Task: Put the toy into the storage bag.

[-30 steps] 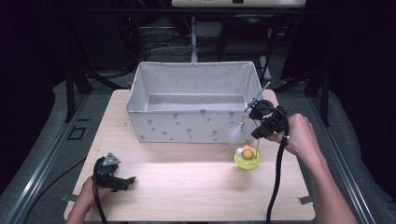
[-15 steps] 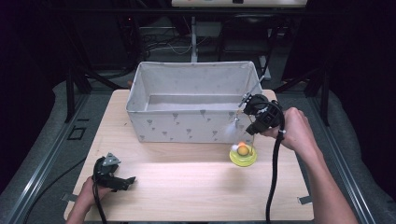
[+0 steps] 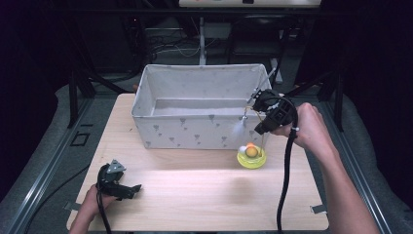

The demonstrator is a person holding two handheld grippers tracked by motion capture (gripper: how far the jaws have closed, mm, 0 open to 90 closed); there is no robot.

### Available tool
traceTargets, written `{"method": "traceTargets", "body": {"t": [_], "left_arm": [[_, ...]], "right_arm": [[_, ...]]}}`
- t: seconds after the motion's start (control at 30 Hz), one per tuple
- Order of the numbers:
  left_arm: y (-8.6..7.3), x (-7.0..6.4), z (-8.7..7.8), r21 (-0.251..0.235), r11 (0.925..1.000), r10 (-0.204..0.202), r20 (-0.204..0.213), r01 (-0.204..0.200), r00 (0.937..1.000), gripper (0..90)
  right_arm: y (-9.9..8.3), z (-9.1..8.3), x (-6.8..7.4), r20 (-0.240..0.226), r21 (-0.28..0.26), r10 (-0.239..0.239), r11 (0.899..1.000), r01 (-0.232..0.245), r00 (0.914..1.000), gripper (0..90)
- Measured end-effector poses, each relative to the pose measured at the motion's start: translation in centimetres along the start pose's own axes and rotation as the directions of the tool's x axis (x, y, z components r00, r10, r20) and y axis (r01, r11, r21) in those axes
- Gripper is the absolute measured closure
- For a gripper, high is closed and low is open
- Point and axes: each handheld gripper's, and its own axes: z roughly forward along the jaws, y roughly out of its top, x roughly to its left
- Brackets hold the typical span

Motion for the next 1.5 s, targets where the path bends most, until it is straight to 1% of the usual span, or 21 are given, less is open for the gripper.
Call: {"method": "traceTargets", "body": {"t": [0.07, 0.2, 0.4, 0.5, 0.53, 0.57, 0.67, 0.7, 0.83, 1.03, 1.13, 1.17, 1.27, 1.43, 1.47, 1.5], "left_arm": [[0.0, 0.0, 0.0, 0.001, 1.0, 0.002, 0.0, -0.002, 1.0, 0.0], [0.0, 0.0, 0.0, 0.001, 1.0, 0.001, 0.0, -0.001, 1.0, 0.0], [0.0, 0.0, 0.0, 0.0, 1.0, 0.0, 0.0, 0.0, 1.0, 0.0], [0.0, 0.0, 0.0, 0.0, 1.0, 0.0, 0.0, 0.0, 1.0, 0.0], [0.0, 0.0, 0.0, 0.0, 1.0, 0.0, 0.0, 0.0, 1.0, 0.0], [0.0, 0.0, 0.0, 0.0, 1.0, -0.003, 0.001, 0.003, 1.0, 0.0], [0.0, 0.0, 0.0, -0.001, 1.0, -0.003, 0.002, 0.003, 1.0, 0.0], [0.0, 0.0, 0.0, -0.001, 1.0, -0.002, 0.002, 0.002, 1.0, 0.0], [0.0, 0.0, 0.0, 0.0, 1.0, 0.0, 0.0, 0.0, 1.0, 0.0], [0.0, 0.0, 0.0, 0.0, 1.0, 0.0, 0.001, 0.0, 1.0, 0.0], [0.0, 0.0, 0.0, 0.0, 1.0, 0.0, 0.001, 0.0, 1.0, 0.0], [0.0, 0.0, 0.0, 0.0, 1.0, 0.0, 0.001, 0.0, 1.0, 0.0], [0.0, 0.0, 0.0, 0.002, 1.0, 0.0, 0.002, 0.0, 1.0, 0.0], [0.0, 0.0, 0.0, 0.002, 1.0, 0.001, 0.002, -0.001, 1.0, 0.0], [0.0, 0.0, 0.0, 0.002, 1.0, 0.001, 0.002, -0.001, 1.0, 0.0], [0.0, 0.0, 0.0, 0.002, 1.0, 0.001, 0.002, -0.001, 1.0, 0.0]], "right_arm": [[0.1, -0.2, 0.0, 0.005, -0.001, -0.002, 1.0, 0.002, 1.0, 88.4], [0.5, -0.7, -0.2, -0.001, 0.002, -0.006, 1.0, 0.006, 1.0, 88.4], [0.8, -1.3, -0.4, -0.005, -0.011, -0.006, 1.0, 0.006, 1.0, 88.4], [1.0, -1.7, -0.4, 0.002, -0.007, -0.008, 1.0, 0.008, 1.0, 88.4], [1.0, -1.9, -0.4, -0.002, -0.015, -0.008, 1.0, 0.008, 1.0, 88.4], [1.1, -2.1, -0.4, 0.005, -0.007, -0.012, 1.0, 0.012, 0.9999, 88.4], [1.4, -2.5, -0.5, 0.003, -0.016, -0.014, 1.0, 0.014, 0.9999, 88.3], [1.4, -2.7, -0.5, 0.001, -0.02, -0.009, 1.0, 0.009, 1.0, 88.4], [1.7, -3.3, -0.6, 0.01, -0.018, -0.019, 1.0, 0.019, 0.9998, 88.4], [2.1, -4.2, -0.7, 0.012, -0.026, -0.02, 0.999, 0.02, 0.9997, 88.3], [2.2, -4.5, -0.7, 0.009, -0.044, -0.012, 0.999, 0.012, 0.9999, 88.4], [2.3, -4.7, -0.7, 0.013, -0.034, -0.018, 0.999, 0.018, 0.9998, 88.4], [2.5, -5.2, -0.8, 0.014, -0.034, -0.02, 0.999, 0.021, 0.9997, 88.3], [2.7, -5.9, -0.9, 0.02, -0.046, -0.022, 0.999, 0.023, 0.9996, 88.4], [2.8, -6.1, -0.9, 0.024, -0.041, -0.022, 0.999, 0.023, 0.9995, 88.4], [2.8, -6.2, -0.9, 0.021, -0.05, -0.021, 0.998, 0.022, 0.9996, 88.4]]}}
